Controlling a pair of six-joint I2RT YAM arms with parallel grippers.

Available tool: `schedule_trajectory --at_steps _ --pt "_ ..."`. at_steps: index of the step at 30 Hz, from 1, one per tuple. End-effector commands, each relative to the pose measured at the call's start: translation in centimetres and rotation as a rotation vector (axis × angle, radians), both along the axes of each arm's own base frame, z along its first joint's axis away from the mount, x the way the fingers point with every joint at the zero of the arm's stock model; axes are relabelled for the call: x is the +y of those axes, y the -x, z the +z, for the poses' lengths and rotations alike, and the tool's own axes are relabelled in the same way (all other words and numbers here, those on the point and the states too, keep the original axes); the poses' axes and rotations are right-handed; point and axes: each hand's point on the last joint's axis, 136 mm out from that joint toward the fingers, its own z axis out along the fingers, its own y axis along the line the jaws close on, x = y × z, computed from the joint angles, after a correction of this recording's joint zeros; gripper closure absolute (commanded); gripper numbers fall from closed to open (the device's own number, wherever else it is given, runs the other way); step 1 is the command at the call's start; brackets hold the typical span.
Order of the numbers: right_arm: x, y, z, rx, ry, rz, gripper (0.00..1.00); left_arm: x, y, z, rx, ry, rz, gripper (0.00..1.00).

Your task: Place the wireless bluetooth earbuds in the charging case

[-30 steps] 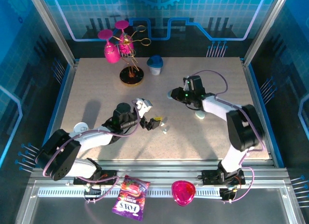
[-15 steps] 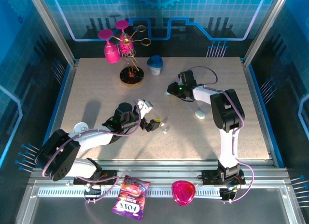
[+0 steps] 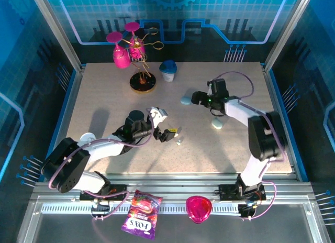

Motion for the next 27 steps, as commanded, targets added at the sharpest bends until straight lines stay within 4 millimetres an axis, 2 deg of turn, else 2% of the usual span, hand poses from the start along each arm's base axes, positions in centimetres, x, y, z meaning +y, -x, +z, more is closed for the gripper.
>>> schedule_trajectory --at_steps 1,3,6,7,17,19,22,27 --pt "-4.4 3.5 -0.9 0.042 0.180 -0.034 0.07 -1.6 0.0 1.9 -0.038 0.061 -0.067 0.01" --pt "-5.7 5.1 -1.6 0.070 0.178 -0.047 0.03 -2.0 -0.1 1.9 -0.041 0.073 -0.082 0.00" --pt "-6.6 6.4 -2.6 0.118 0.161 -0.040 0.00 -2.6 -0.3 2.0 -0.046 0.083 -0.100 0.01" --pt "-6.8 7.4 -3.9 0.153 0.165 -0.034 0.00 -2.7 -0.3 2.1 -0.047 0.084 -0.103 0.01" --pt "-4.5 9.7 -7.2 0.257 0.087 0.048 0.04 -2.8 -0.1 1.9 -0.050 0.084 -0.109 0.01" --pt "-4.1 10.3 -7.4 0.264 0.098 0.054 0.06 -2.8 -0.1 1.9 -0.052 0.084 -0.107 0.01" --pt "-3.9 10.9 -7.6 0.275 0.132 0.056 0.15 -2.8 -0.1 1.8 -0.053 0.085 -0.109 0.00" --pt "-4.8 11.8 -7.9 0.302 0.226 0.025 0.29 -2.9 -0.1 1.8 -0.056 0.088 -0.112 0.01"
